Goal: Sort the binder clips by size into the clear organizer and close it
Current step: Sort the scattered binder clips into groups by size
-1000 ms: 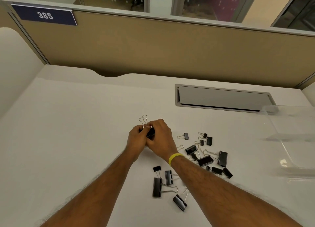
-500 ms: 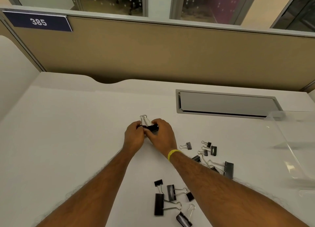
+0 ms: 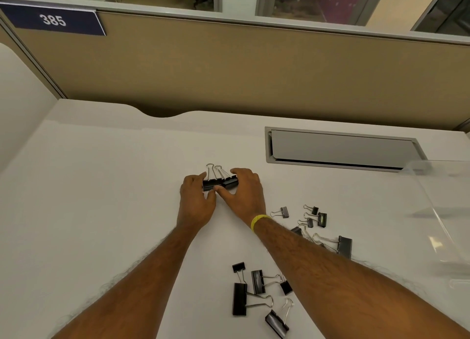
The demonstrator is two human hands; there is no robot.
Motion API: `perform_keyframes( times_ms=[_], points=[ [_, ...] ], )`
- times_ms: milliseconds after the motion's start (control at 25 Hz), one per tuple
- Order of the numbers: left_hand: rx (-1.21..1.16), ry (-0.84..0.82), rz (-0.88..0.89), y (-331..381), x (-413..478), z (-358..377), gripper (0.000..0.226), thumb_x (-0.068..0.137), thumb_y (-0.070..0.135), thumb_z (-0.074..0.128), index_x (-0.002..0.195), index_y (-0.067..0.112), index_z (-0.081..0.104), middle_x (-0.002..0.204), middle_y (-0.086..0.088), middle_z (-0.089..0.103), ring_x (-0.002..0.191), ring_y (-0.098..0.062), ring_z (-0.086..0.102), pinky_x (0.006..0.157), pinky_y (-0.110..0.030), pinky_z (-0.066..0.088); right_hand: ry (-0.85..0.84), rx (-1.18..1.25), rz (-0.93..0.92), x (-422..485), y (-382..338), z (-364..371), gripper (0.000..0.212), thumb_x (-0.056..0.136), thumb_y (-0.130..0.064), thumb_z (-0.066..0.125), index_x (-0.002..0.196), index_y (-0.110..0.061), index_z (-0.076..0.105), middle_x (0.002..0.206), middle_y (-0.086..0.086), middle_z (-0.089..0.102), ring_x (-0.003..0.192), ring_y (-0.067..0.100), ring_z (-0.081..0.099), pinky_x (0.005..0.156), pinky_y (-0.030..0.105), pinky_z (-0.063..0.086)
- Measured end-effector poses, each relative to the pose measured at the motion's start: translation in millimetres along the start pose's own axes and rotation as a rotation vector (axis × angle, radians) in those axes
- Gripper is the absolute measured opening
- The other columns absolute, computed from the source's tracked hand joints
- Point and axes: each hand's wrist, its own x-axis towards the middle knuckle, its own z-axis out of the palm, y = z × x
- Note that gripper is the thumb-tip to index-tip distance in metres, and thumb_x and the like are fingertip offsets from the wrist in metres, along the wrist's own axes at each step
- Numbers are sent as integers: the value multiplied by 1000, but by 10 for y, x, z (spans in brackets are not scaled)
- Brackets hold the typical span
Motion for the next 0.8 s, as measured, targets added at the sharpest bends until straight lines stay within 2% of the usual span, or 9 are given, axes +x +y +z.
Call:
perform_keyframes(
  times_ms=[80,160,240,360,600,800],
  points=[
    [0,6,44,-59,-110,-28,56,89,12,63,141,9,43,131,-8,45,119,-22,46,96,-31,46,-38,4,3,-44,10,-57,68,79,-50,72,134,-17,48,134,1,52,123,20,44,103,35,40],
    [27,3,91,-137,-258,-57,57,90,14,62,143,11,41,136,-4,43,122,-19,43,101,-31,43,-85,-5,2,-115,24,-121,76,79,-50,72,140,-16,41,140,2,47,129,20,39,108,34,36],
    [89,-29,130,-204,-427,-85,59,91,20,61,145,12,38,144,-4,39,132,-19,36,110,-33,34,-127,-12,3,-199,41,-179,81,79,-48,72,144,-16,36,145,2,43,133,21,36,110,33,33],
    [155,-72,160,-240,-671,-137,64,93,31,57,149,15,30,155,-4,28,143,-18,25,114,-30,23,-173,-53,-4,-339,52,-255,86,79,-47,73,146,-16,31,148,4,38,136,22,34,113,35,31],
    [179,-124,124,-260,-1074,-267,76,89,57,46,151,18,24,160,-2,19,147,-18,16,118,-38,20,-243,-119,-61,-714,101,-548,80,85,-42,69,148,-15,28,152,5,33,139,21,29,116,33,26],
    [298,-182,223,-255,-1428,-315,82,87,70,37,150,20,27,159,-1,22,146,-17,19,118,-37,18,-285,-184,-116,-1128,168,-689,77,87,-42,66,149,-18,27,155,4,28,144,20,23,119,36,23]
  ],
)
